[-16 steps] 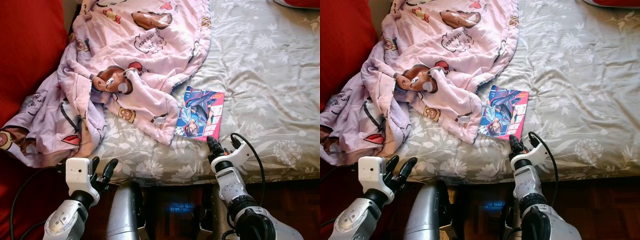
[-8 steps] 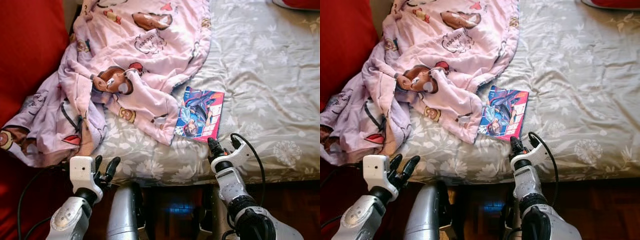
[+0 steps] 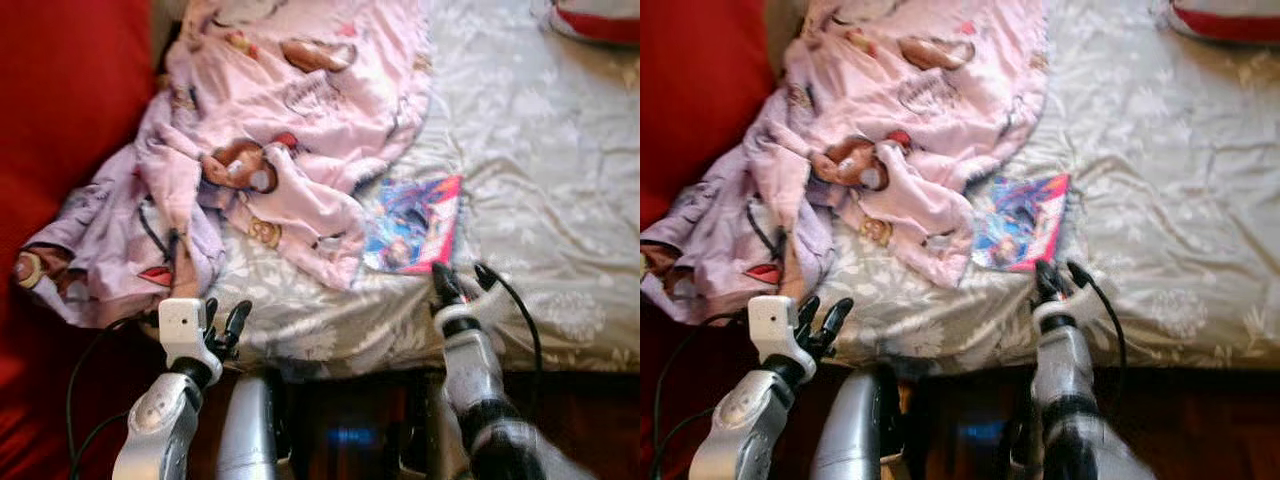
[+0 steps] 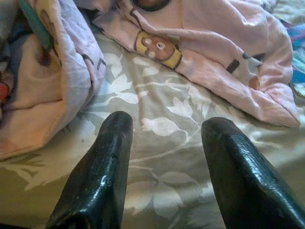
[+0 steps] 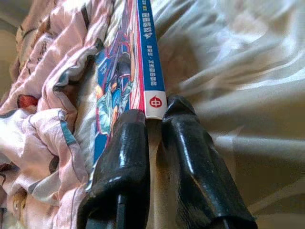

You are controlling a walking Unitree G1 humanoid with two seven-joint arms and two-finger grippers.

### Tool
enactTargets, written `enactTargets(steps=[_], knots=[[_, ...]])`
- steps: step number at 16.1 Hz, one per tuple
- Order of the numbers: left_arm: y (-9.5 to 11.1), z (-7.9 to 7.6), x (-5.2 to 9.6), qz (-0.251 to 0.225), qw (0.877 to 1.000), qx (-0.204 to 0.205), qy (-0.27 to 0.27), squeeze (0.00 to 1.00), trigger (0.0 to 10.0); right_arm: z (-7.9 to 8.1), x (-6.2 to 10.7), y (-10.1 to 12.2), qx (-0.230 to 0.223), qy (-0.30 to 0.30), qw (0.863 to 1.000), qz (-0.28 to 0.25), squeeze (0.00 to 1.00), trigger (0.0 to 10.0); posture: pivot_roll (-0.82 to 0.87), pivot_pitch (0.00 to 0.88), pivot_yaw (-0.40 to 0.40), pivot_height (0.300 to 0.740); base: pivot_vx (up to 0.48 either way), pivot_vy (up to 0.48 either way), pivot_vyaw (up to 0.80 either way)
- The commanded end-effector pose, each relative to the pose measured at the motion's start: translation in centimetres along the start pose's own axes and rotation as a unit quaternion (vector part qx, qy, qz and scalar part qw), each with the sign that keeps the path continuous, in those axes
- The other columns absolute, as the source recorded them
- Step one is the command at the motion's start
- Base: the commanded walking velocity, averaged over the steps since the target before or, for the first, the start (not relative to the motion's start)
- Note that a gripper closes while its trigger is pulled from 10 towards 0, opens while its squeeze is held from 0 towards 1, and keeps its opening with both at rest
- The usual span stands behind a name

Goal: Clean up the room

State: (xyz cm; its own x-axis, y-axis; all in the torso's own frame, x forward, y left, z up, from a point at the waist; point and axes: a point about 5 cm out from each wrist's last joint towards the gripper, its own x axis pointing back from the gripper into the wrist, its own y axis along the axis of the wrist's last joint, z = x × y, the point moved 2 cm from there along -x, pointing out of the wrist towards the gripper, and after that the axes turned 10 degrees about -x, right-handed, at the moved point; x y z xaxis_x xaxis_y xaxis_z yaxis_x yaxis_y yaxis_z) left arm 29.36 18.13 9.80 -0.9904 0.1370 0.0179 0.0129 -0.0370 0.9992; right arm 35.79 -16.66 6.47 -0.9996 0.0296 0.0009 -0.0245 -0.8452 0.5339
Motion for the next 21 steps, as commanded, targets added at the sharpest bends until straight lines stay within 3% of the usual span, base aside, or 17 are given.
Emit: enactTargets(steps=[1, 3, 4, 6, 9, 11, 14, 16, 19, 21], knots=[[-0.9, 0.4, 0.1, 0.011, 1.000, -0.003, 0.011, 0.00, 10.0, -1.6, 1.4, 0.2, -0.001, -0.024, 0.999, -0.023, 0.00, 0.0, 0.11, 0.169, 0.035, 0.587, 0.000, 0.000, 0.00], [-1.1, 0.4, -0.5, 0.009, 1.000, -0.002, 0.013, 0.00, 10.0, -4.6, 3.8, 0.5, -0.033, -0.091, 0.993, -0.065, 0.00, 0.0, 0.09, 0.151, 0.031, 0.587, 0.000, 0.000, 0.00], [-1.2, 0.4, -0.6, 0.007, 1.000, -0.002, 0.013, 0.00, 10.0, -6.8, 5.5, 1.0, -0.057, -0.149, 0.983, -0.094, 0.00, 0.0, 0.09, 0.146, 0.032, 0.587, 0.000, 0.000, 0.00], [-1.4, 0.4, -1.0, 0.006, 1.000, -0.001, 0.013, 0.00, 10.0, -9.1, 7.1, 1.9, -0.082, -0.218, 0.963, -0.132, 0.00, 0.0, 0.08, 0.130, 0.031, 0.587, 0.000, 0.000, 0.00], [-1.5, 0.5, -1.5, 0.000, 1.000, -0.003, 0.013, 0.00, 10.0, -9.1, 6.9, 3.4, -0.090, -0.229, 0.955, -0.168, 0.00, 0.0, 0.07, 0.117, 0.027, 0.587, 0.000, 0.000, 0.00], [-1.5, 0.5, -1.6, -0.005, 1.000, -0.003, 0.017, 0.00, 10.0, -8.4, 6.4, 5.9, -0.107, -0.217, 0.941, -0.234, 0.00, 0.0, 0.08, 0.112, 0.026, 0.587, 0.000, 0.000, 0.00], [-1.5, 0.6, -1.6, -0.008, 1.000, -0.004, 0.019, 0.00, 10.0, -7.6, 6.4, 8.6, -0.093, -0.206, 0.930, -0.289, 0.00, 0.0, 0.07, 0.112, 0.027, 0.587, 0.000, 0.000, 0.00], [-1.6, 0.6, -1.8, -0.012, 1.000, -0.005, 0.020, 0.00, 10.0, -7.5, 6.7, 11.1, -0.111, -0.205, 0.913, -0.335, 0.00, 0.0, 0.07, 0.110, 0.026, 0.587, 0.000, 0.000, 0.00], [-1.6, 0.6, -1.8, -0.014, 1.000, -0.005, 0.020, 0.00, 10.0, -7.0, 6.8, 13.3, -0.054, -0.211, 0.910, -0.353, 0.00, 0.0, 0.07, 0.111, 0.025, 0.587, 0.000, 0.000, 0.00], [-1.6, 0.6, -1.8, -0.015, 1.000, -0.004, 0.020, 0.00, 10.0, -7.2, 7.0, 13.4, -0.039, -0.229, 0.906, -0.355, 0.00, 0.0, 0.07, 0.115, 0.024, 0.587, 0.000, 0.000, 0.00]])
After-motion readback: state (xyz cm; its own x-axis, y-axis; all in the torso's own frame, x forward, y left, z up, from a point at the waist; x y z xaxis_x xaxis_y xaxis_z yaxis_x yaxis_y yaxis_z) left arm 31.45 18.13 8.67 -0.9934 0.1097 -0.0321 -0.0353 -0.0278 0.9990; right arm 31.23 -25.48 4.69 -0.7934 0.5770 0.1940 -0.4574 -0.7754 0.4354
